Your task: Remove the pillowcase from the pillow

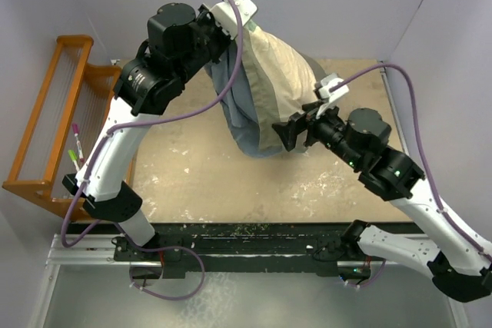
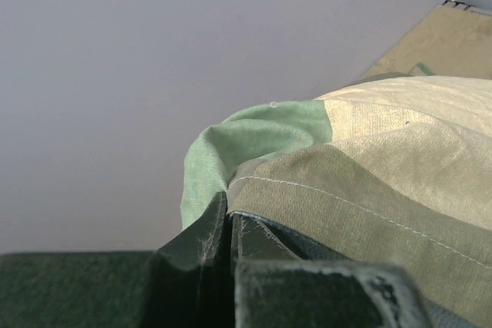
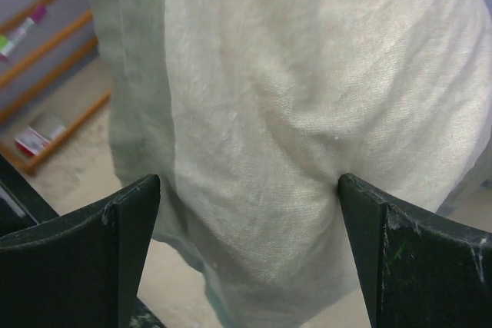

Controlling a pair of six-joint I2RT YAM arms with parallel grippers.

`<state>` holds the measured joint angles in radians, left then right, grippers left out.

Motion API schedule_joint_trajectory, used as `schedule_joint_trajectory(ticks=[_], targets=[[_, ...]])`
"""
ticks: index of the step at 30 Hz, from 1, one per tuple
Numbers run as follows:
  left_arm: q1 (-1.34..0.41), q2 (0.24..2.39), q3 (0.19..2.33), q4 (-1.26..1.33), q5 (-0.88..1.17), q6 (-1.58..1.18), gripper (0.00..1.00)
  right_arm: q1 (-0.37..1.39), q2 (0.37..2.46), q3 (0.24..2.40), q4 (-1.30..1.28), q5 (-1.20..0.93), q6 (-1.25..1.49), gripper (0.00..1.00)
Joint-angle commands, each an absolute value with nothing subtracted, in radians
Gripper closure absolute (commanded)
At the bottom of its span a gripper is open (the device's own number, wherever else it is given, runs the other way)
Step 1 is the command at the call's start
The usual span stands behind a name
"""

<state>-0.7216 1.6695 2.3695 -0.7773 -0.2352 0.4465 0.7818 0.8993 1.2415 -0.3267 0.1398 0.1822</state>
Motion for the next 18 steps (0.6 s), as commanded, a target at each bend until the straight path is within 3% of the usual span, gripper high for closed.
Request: schedule_joint_trajectory(ticks=[1,7,8,9,11,14,15,16,18], targets=[[-0.724,1.611,2.386,-0.641,-0.311,0.427,1.00,0.807,0.907,1.210,-0.206,0.131,0.017,0.00],[-0.724,1.599,2.359,-0.664,-0.296,0.411,1.00,0.908,1.086,1.271,-0.201,0.287,-0.134,0.01],[-0.724,1.594,2.353,-0.666,-0.290,0.406,1.00,0.910,1.114,1.291,-0.187,0.308,-0.159,0.06],[-0.724,1.589,2.350,-0.672,-0.287,0.403,1.00,0.909,1.136,1.309,-0.158,0.327,-0.171,0.13],[-0.724,1.577,2.341,-0.686,-0.288,0.402,1.00,0.909,1.174,1.352,-0.116,0.348,-0.165,0.36],[-0.725,1.527,2.297,-0.669,-0.296,0.413,1.00,0.856,1.219,1.452,-0.055,0.358,-0.115,0.76],[-0.724,1.502,2.258,-0.651,-0.297,0.419,1.00,0.840,1.236,1.495,-0.045,0.346,-0.089,0.94],[-0.724,1.472,2.225,-0.630,-0.305,0.426,1.00,0.828,1.254,1.547,-0.043,0.338,-0.068,1.00],[-0.725,1.409,2.160,-0.573,-0.325,0.443,1.00,0.809,1.294,1.679,-0.067,0.279,-0.026,1.00]])
